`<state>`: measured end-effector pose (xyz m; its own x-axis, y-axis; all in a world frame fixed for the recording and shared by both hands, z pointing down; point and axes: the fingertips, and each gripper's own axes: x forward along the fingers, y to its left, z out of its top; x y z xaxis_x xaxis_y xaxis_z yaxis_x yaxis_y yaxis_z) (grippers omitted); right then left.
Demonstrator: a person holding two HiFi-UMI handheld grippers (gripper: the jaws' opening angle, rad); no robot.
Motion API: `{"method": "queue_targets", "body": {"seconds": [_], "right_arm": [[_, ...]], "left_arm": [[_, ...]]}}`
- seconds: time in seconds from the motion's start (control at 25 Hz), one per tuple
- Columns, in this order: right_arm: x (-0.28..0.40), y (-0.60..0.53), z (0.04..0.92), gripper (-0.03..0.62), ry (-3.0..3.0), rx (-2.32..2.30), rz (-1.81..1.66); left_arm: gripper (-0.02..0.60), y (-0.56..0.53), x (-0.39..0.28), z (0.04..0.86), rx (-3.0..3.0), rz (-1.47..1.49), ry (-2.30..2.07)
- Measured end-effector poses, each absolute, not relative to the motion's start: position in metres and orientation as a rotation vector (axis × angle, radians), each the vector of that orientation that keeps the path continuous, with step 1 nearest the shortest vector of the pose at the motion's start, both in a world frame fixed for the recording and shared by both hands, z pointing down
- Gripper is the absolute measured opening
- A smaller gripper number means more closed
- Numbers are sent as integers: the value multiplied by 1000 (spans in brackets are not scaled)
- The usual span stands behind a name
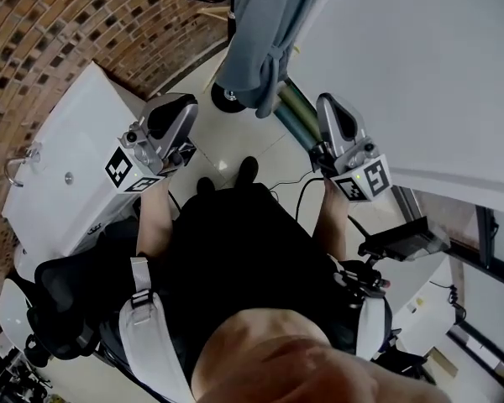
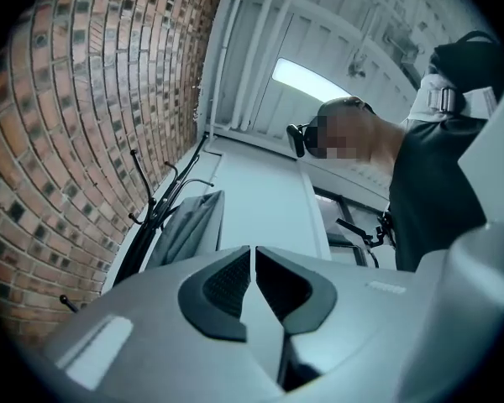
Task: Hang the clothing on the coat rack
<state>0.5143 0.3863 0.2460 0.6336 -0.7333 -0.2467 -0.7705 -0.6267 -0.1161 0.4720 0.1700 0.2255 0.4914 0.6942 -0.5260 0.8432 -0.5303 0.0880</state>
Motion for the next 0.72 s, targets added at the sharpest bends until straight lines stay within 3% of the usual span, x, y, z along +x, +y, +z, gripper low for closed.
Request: {"method": "queue_targets", "body": {"seconds": [0.4,0.72], "right_arm": [[405,273,244,3,1271,-2724,232],[382,260,241,2,1292,-2751,251]], "left_arm": [[23,124,402,243,2363,-592,1475],[11,119,376,239,2490,-570,1475]]}}
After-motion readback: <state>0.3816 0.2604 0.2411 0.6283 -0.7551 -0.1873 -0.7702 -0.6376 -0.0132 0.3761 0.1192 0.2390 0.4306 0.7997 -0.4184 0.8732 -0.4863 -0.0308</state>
